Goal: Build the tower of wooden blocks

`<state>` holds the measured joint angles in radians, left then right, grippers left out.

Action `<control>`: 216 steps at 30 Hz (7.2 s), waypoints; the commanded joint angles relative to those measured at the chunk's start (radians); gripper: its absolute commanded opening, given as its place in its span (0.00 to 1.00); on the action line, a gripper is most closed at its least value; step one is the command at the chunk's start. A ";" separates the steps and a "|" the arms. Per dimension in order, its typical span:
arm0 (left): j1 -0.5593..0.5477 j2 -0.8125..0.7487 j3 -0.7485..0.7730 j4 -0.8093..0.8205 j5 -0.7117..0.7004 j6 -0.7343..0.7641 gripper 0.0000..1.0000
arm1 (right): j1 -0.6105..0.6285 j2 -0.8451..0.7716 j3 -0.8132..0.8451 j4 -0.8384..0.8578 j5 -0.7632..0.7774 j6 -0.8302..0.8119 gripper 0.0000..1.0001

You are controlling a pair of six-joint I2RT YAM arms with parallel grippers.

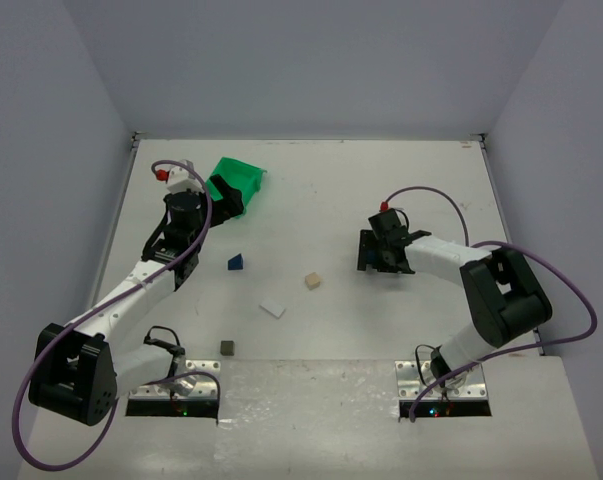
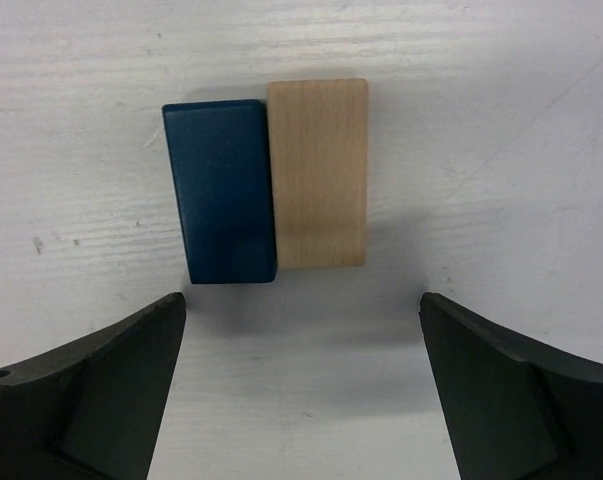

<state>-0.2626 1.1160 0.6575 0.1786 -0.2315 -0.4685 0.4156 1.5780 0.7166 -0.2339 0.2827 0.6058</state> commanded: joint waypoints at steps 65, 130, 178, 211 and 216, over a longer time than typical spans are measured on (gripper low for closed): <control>-0.021 -0.021 0.039 0.056 0.005 0.019 1.00 | 0.000 0.075 0.109 0.016 0.062 0.009 0.87; -0.026 -0.065 0.026 0.050 0.014 0.017 1.00 | 0.000 0.019 0.004 -0.007 0.140 0.040 0.99; -0.029 -0.166 -0.004 0.007 0.014 0.000 1.00 | 0.649 0.227 0.351 0.147 -0.321 -0.465 0.99; -0.028 -0.205 -0.021 -0.004 -0.030 0.005 1.00 | 0.527 0.193 0.525 0.176 -0.386 -0.646 0.09; -0.029 -0.209 -0.030 0.012 -0.059 0.010 1.00 | 0.319 0.099 0.596 0.178 -0.574 -0.845 0.08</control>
<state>-0.2821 0.9284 0.6372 0.1450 -0.2576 -0.4610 0.8755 1.7982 1.2237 -0.1104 -0.1447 -0.0578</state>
